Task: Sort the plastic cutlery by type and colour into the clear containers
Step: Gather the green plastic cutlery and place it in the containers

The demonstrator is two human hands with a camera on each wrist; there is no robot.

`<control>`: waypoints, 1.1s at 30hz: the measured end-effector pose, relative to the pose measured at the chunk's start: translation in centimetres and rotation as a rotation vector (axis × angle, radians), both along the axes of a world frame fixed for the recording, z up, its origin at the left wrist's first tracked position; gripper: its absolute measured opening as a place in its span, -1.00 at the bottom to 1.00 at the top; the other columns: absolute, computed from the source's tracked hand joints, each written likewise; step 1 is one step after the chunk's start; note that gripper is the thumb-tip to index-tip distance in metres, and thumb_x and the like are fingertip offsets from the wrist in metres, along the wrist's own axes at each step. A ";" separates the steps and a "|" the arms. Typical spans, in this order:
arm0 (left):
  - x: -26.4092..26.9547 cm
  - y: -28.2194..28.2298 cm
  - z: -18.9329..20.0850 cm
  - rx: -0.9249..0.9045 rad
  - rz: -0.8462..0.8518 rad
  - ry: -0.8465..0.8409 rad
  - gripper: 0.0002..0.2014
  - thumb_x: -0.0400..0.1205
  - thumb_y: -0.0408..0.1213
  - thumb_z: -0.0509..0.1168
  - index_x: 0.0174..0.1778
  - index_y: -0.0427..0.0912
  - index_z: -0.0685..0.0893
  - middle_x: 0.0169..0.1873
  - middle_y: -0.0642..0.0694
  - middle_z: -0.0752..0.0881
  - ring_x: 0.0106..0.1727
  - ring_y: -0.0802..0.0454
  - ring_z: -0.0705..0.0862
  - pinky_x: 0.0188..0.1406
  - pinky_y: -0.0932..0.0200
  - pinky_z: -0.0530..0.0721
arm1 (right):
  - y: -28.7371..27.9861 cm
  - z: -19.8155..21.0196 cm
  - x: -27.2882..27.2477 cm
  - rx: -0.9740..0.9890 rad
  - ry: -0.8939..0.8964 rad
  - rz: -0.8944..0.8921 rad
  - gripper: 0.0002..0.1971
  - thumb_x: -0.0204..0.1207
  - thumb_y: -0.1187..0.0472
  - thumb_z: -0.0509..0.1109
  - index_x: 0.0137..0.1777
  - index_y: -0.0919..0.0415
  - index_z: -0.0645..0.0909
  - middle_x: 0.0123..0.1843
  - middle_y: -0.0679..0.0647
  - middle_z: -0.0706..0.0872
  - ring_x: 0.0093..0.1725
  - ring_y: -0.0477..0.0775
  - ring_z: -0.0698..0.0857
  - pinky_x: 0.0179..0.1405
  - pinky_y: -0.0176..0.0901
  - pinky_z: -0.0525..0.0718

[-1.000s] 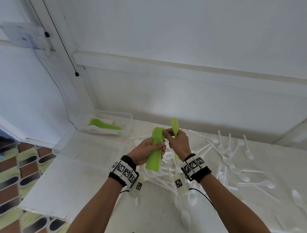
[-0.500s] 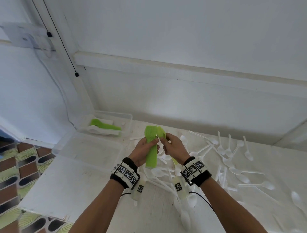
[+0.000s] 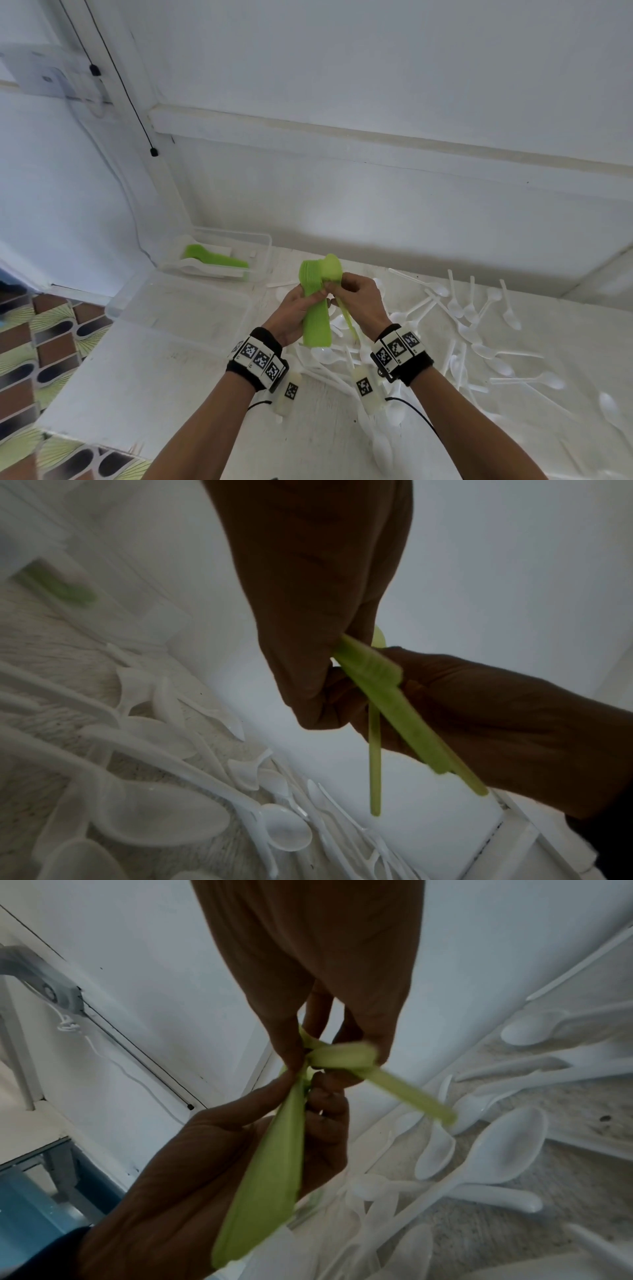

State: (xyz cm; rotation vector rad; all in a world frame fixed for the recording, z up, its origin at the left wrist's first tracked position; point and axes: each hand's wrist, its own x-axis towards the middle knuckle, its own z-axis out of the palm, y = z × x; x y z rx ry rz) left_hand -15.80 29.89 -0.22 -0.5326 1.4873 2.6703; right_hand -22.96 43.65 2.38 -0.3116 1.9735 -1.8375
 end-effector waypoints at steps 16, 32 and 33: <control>0.1 -0.3 0.0 0.026 0.033 -0.036 -0.73 0.67 -0.38 0.42 0.26 -0.28 0.59 -0.14 -0.17 0.68 -0.19 -0.02 0.70 -0.14 0.05 0.74 | -0.3 1.7 0.5 0.296 -0.103 0.113 -0.54 0.80 -0.18 0.01 0.23 0.16 0.56 -0.20 0.05 0.56 -0.42 -0.05 0.52 -0.48 -0.22 0.46; 0.3 0.7 2.0 -0.231 -0.111 -0.014 -0.69 0.67 -0.45 0.39 0.32 -0.16 0.63 0.22 -0.29 0.78 0.17 -0.21 0.79 0.17 -0.10 0.78 | -1.7 1.6 1.2 0.589 0.046 0.237 -0.35 0.75 -0.33 -0.13 0.58 0.04 0.45 0.55 0.02 0.22 0.64 0.15 0.19 0.64 0.35 0.24; 0.3 0.7 2.1 -0.236 -0.110 -0.023 -0.72 0.66 -0.46 0.40 0.28 -0.19 0.65 0.17 -0.33 0.79 0.08 -0.21 0.79 0.10 -0.08 0.79 | -1.6 1.6 1.0 0.567 0.049 0.209 -0.43 0.76 -0.29 -0.09 0.48 0.01 0.49 0.50 0.01 0.25 0.59 0.13 0.27 0.57 0.30 0.36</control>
